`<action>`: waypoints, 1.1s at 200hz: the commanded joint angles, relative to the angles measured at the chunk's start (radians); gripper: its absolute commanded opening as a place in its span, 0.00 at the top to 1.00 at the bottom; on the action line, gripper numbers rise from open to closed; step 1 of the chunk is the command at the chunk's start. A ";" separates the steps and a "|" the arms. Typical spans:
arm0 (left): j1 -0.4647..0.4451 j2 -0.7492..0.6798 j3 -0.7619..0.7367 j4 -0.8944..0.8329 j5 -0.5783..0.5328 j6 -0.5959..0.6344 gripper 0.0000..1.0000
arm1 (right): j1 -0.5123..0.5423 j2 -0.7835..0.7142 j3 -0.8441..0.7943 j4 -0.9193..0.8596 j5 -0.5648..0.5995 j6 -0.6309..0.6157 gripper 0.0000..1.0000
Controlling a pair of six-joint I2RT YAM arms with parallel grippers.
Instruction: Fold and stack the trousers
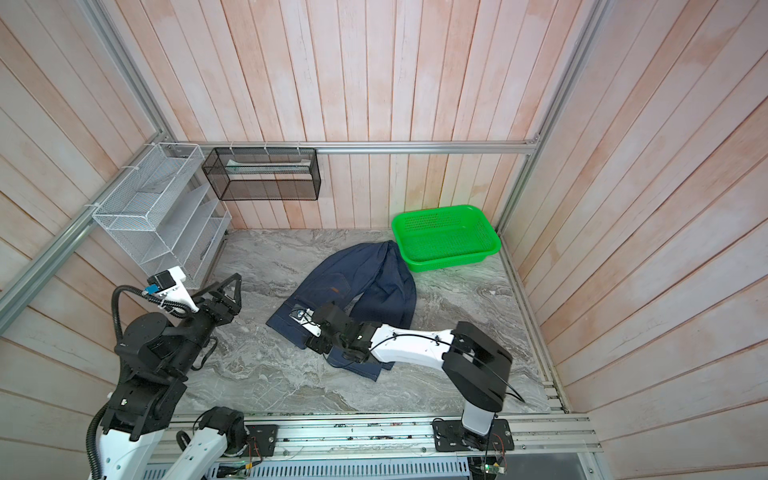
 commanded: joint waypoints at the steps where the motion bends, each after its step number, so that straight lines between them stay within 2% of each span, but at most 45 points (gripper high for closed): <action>1: -0.003 -0.063 0.011 -0.027 -0.126 -0.018 0.21 | 0.027 0.086 0.121 -0.012 -0.046 -0.021 0.25; 25: -0.003 -0.079 0.019 -0.050 -0.152 -0.011 0.19 | 0.034 0.189 0.212 -0.024 -0.041 0.027 0.24; 40: -0.003 -0.077 0.025 -0.066 -0.159 -0.007 0.19 | 0.034 0.247 0.269 -0.037 0.001 0.049 0.23; 91: -0.003 -0.083 0.032 -0.076 -0.166 0.009 0.16 | 0.032 0.428 0.441 -0.156 0.060 0.057 0.16; 125: -0.003 -0.085 0.034 -0.084 -0.166 0.017 0.16 | 0.025 0.478 0.471 -0.173 0.119 0.083 0.19; 137: -0.003 -0.086 0.035 -0.085 -0.164 0.017 0.18 | 0.015 0.484 0.476 -0.181 0.147 0.100 0.27; 145: -0.003 -0.086 0.035 -0.086 -0.163 0.020 0.18 | 0.007 0.484 0.476 -0.186 0.167 0.118 0.37; 149: -0.003 -0.086 0.034 -0.087 -0.162 0.021 0.18 | 0.001 0.481 0.475 -0.190 0.177 0.126 0.44; 159: -0.003 -0.086 0.036 -0.087 -0.161 0.025 0.19 | -0.007 0.468 0.472 -0.195 0.194 0.142 0.71; 166: -0.003 -0.086 0.037 -0.085 -0.157 0.028 0.19 | -0.009 0.447 0.458 -0.185 0.207 0.149 0.84; 179: -0.002 -0.085 0.037 -0.087 -0.154 0.032 0.19 | -0.009 0.393 0.431 -0.165 0.212 0.146 0.97; 184: -0.003 -0.084 0.037 -0.087 -0.152 0.033 0.19 | -0.009 0.367 0.422 -0.159 0.211 0.147 1.00; 220: -0.002 -0.068 0.035 -0.075 -0.121 0.046 0.19 | -0.014 0.083 0.342 -0.126 0.162 0.158 1.00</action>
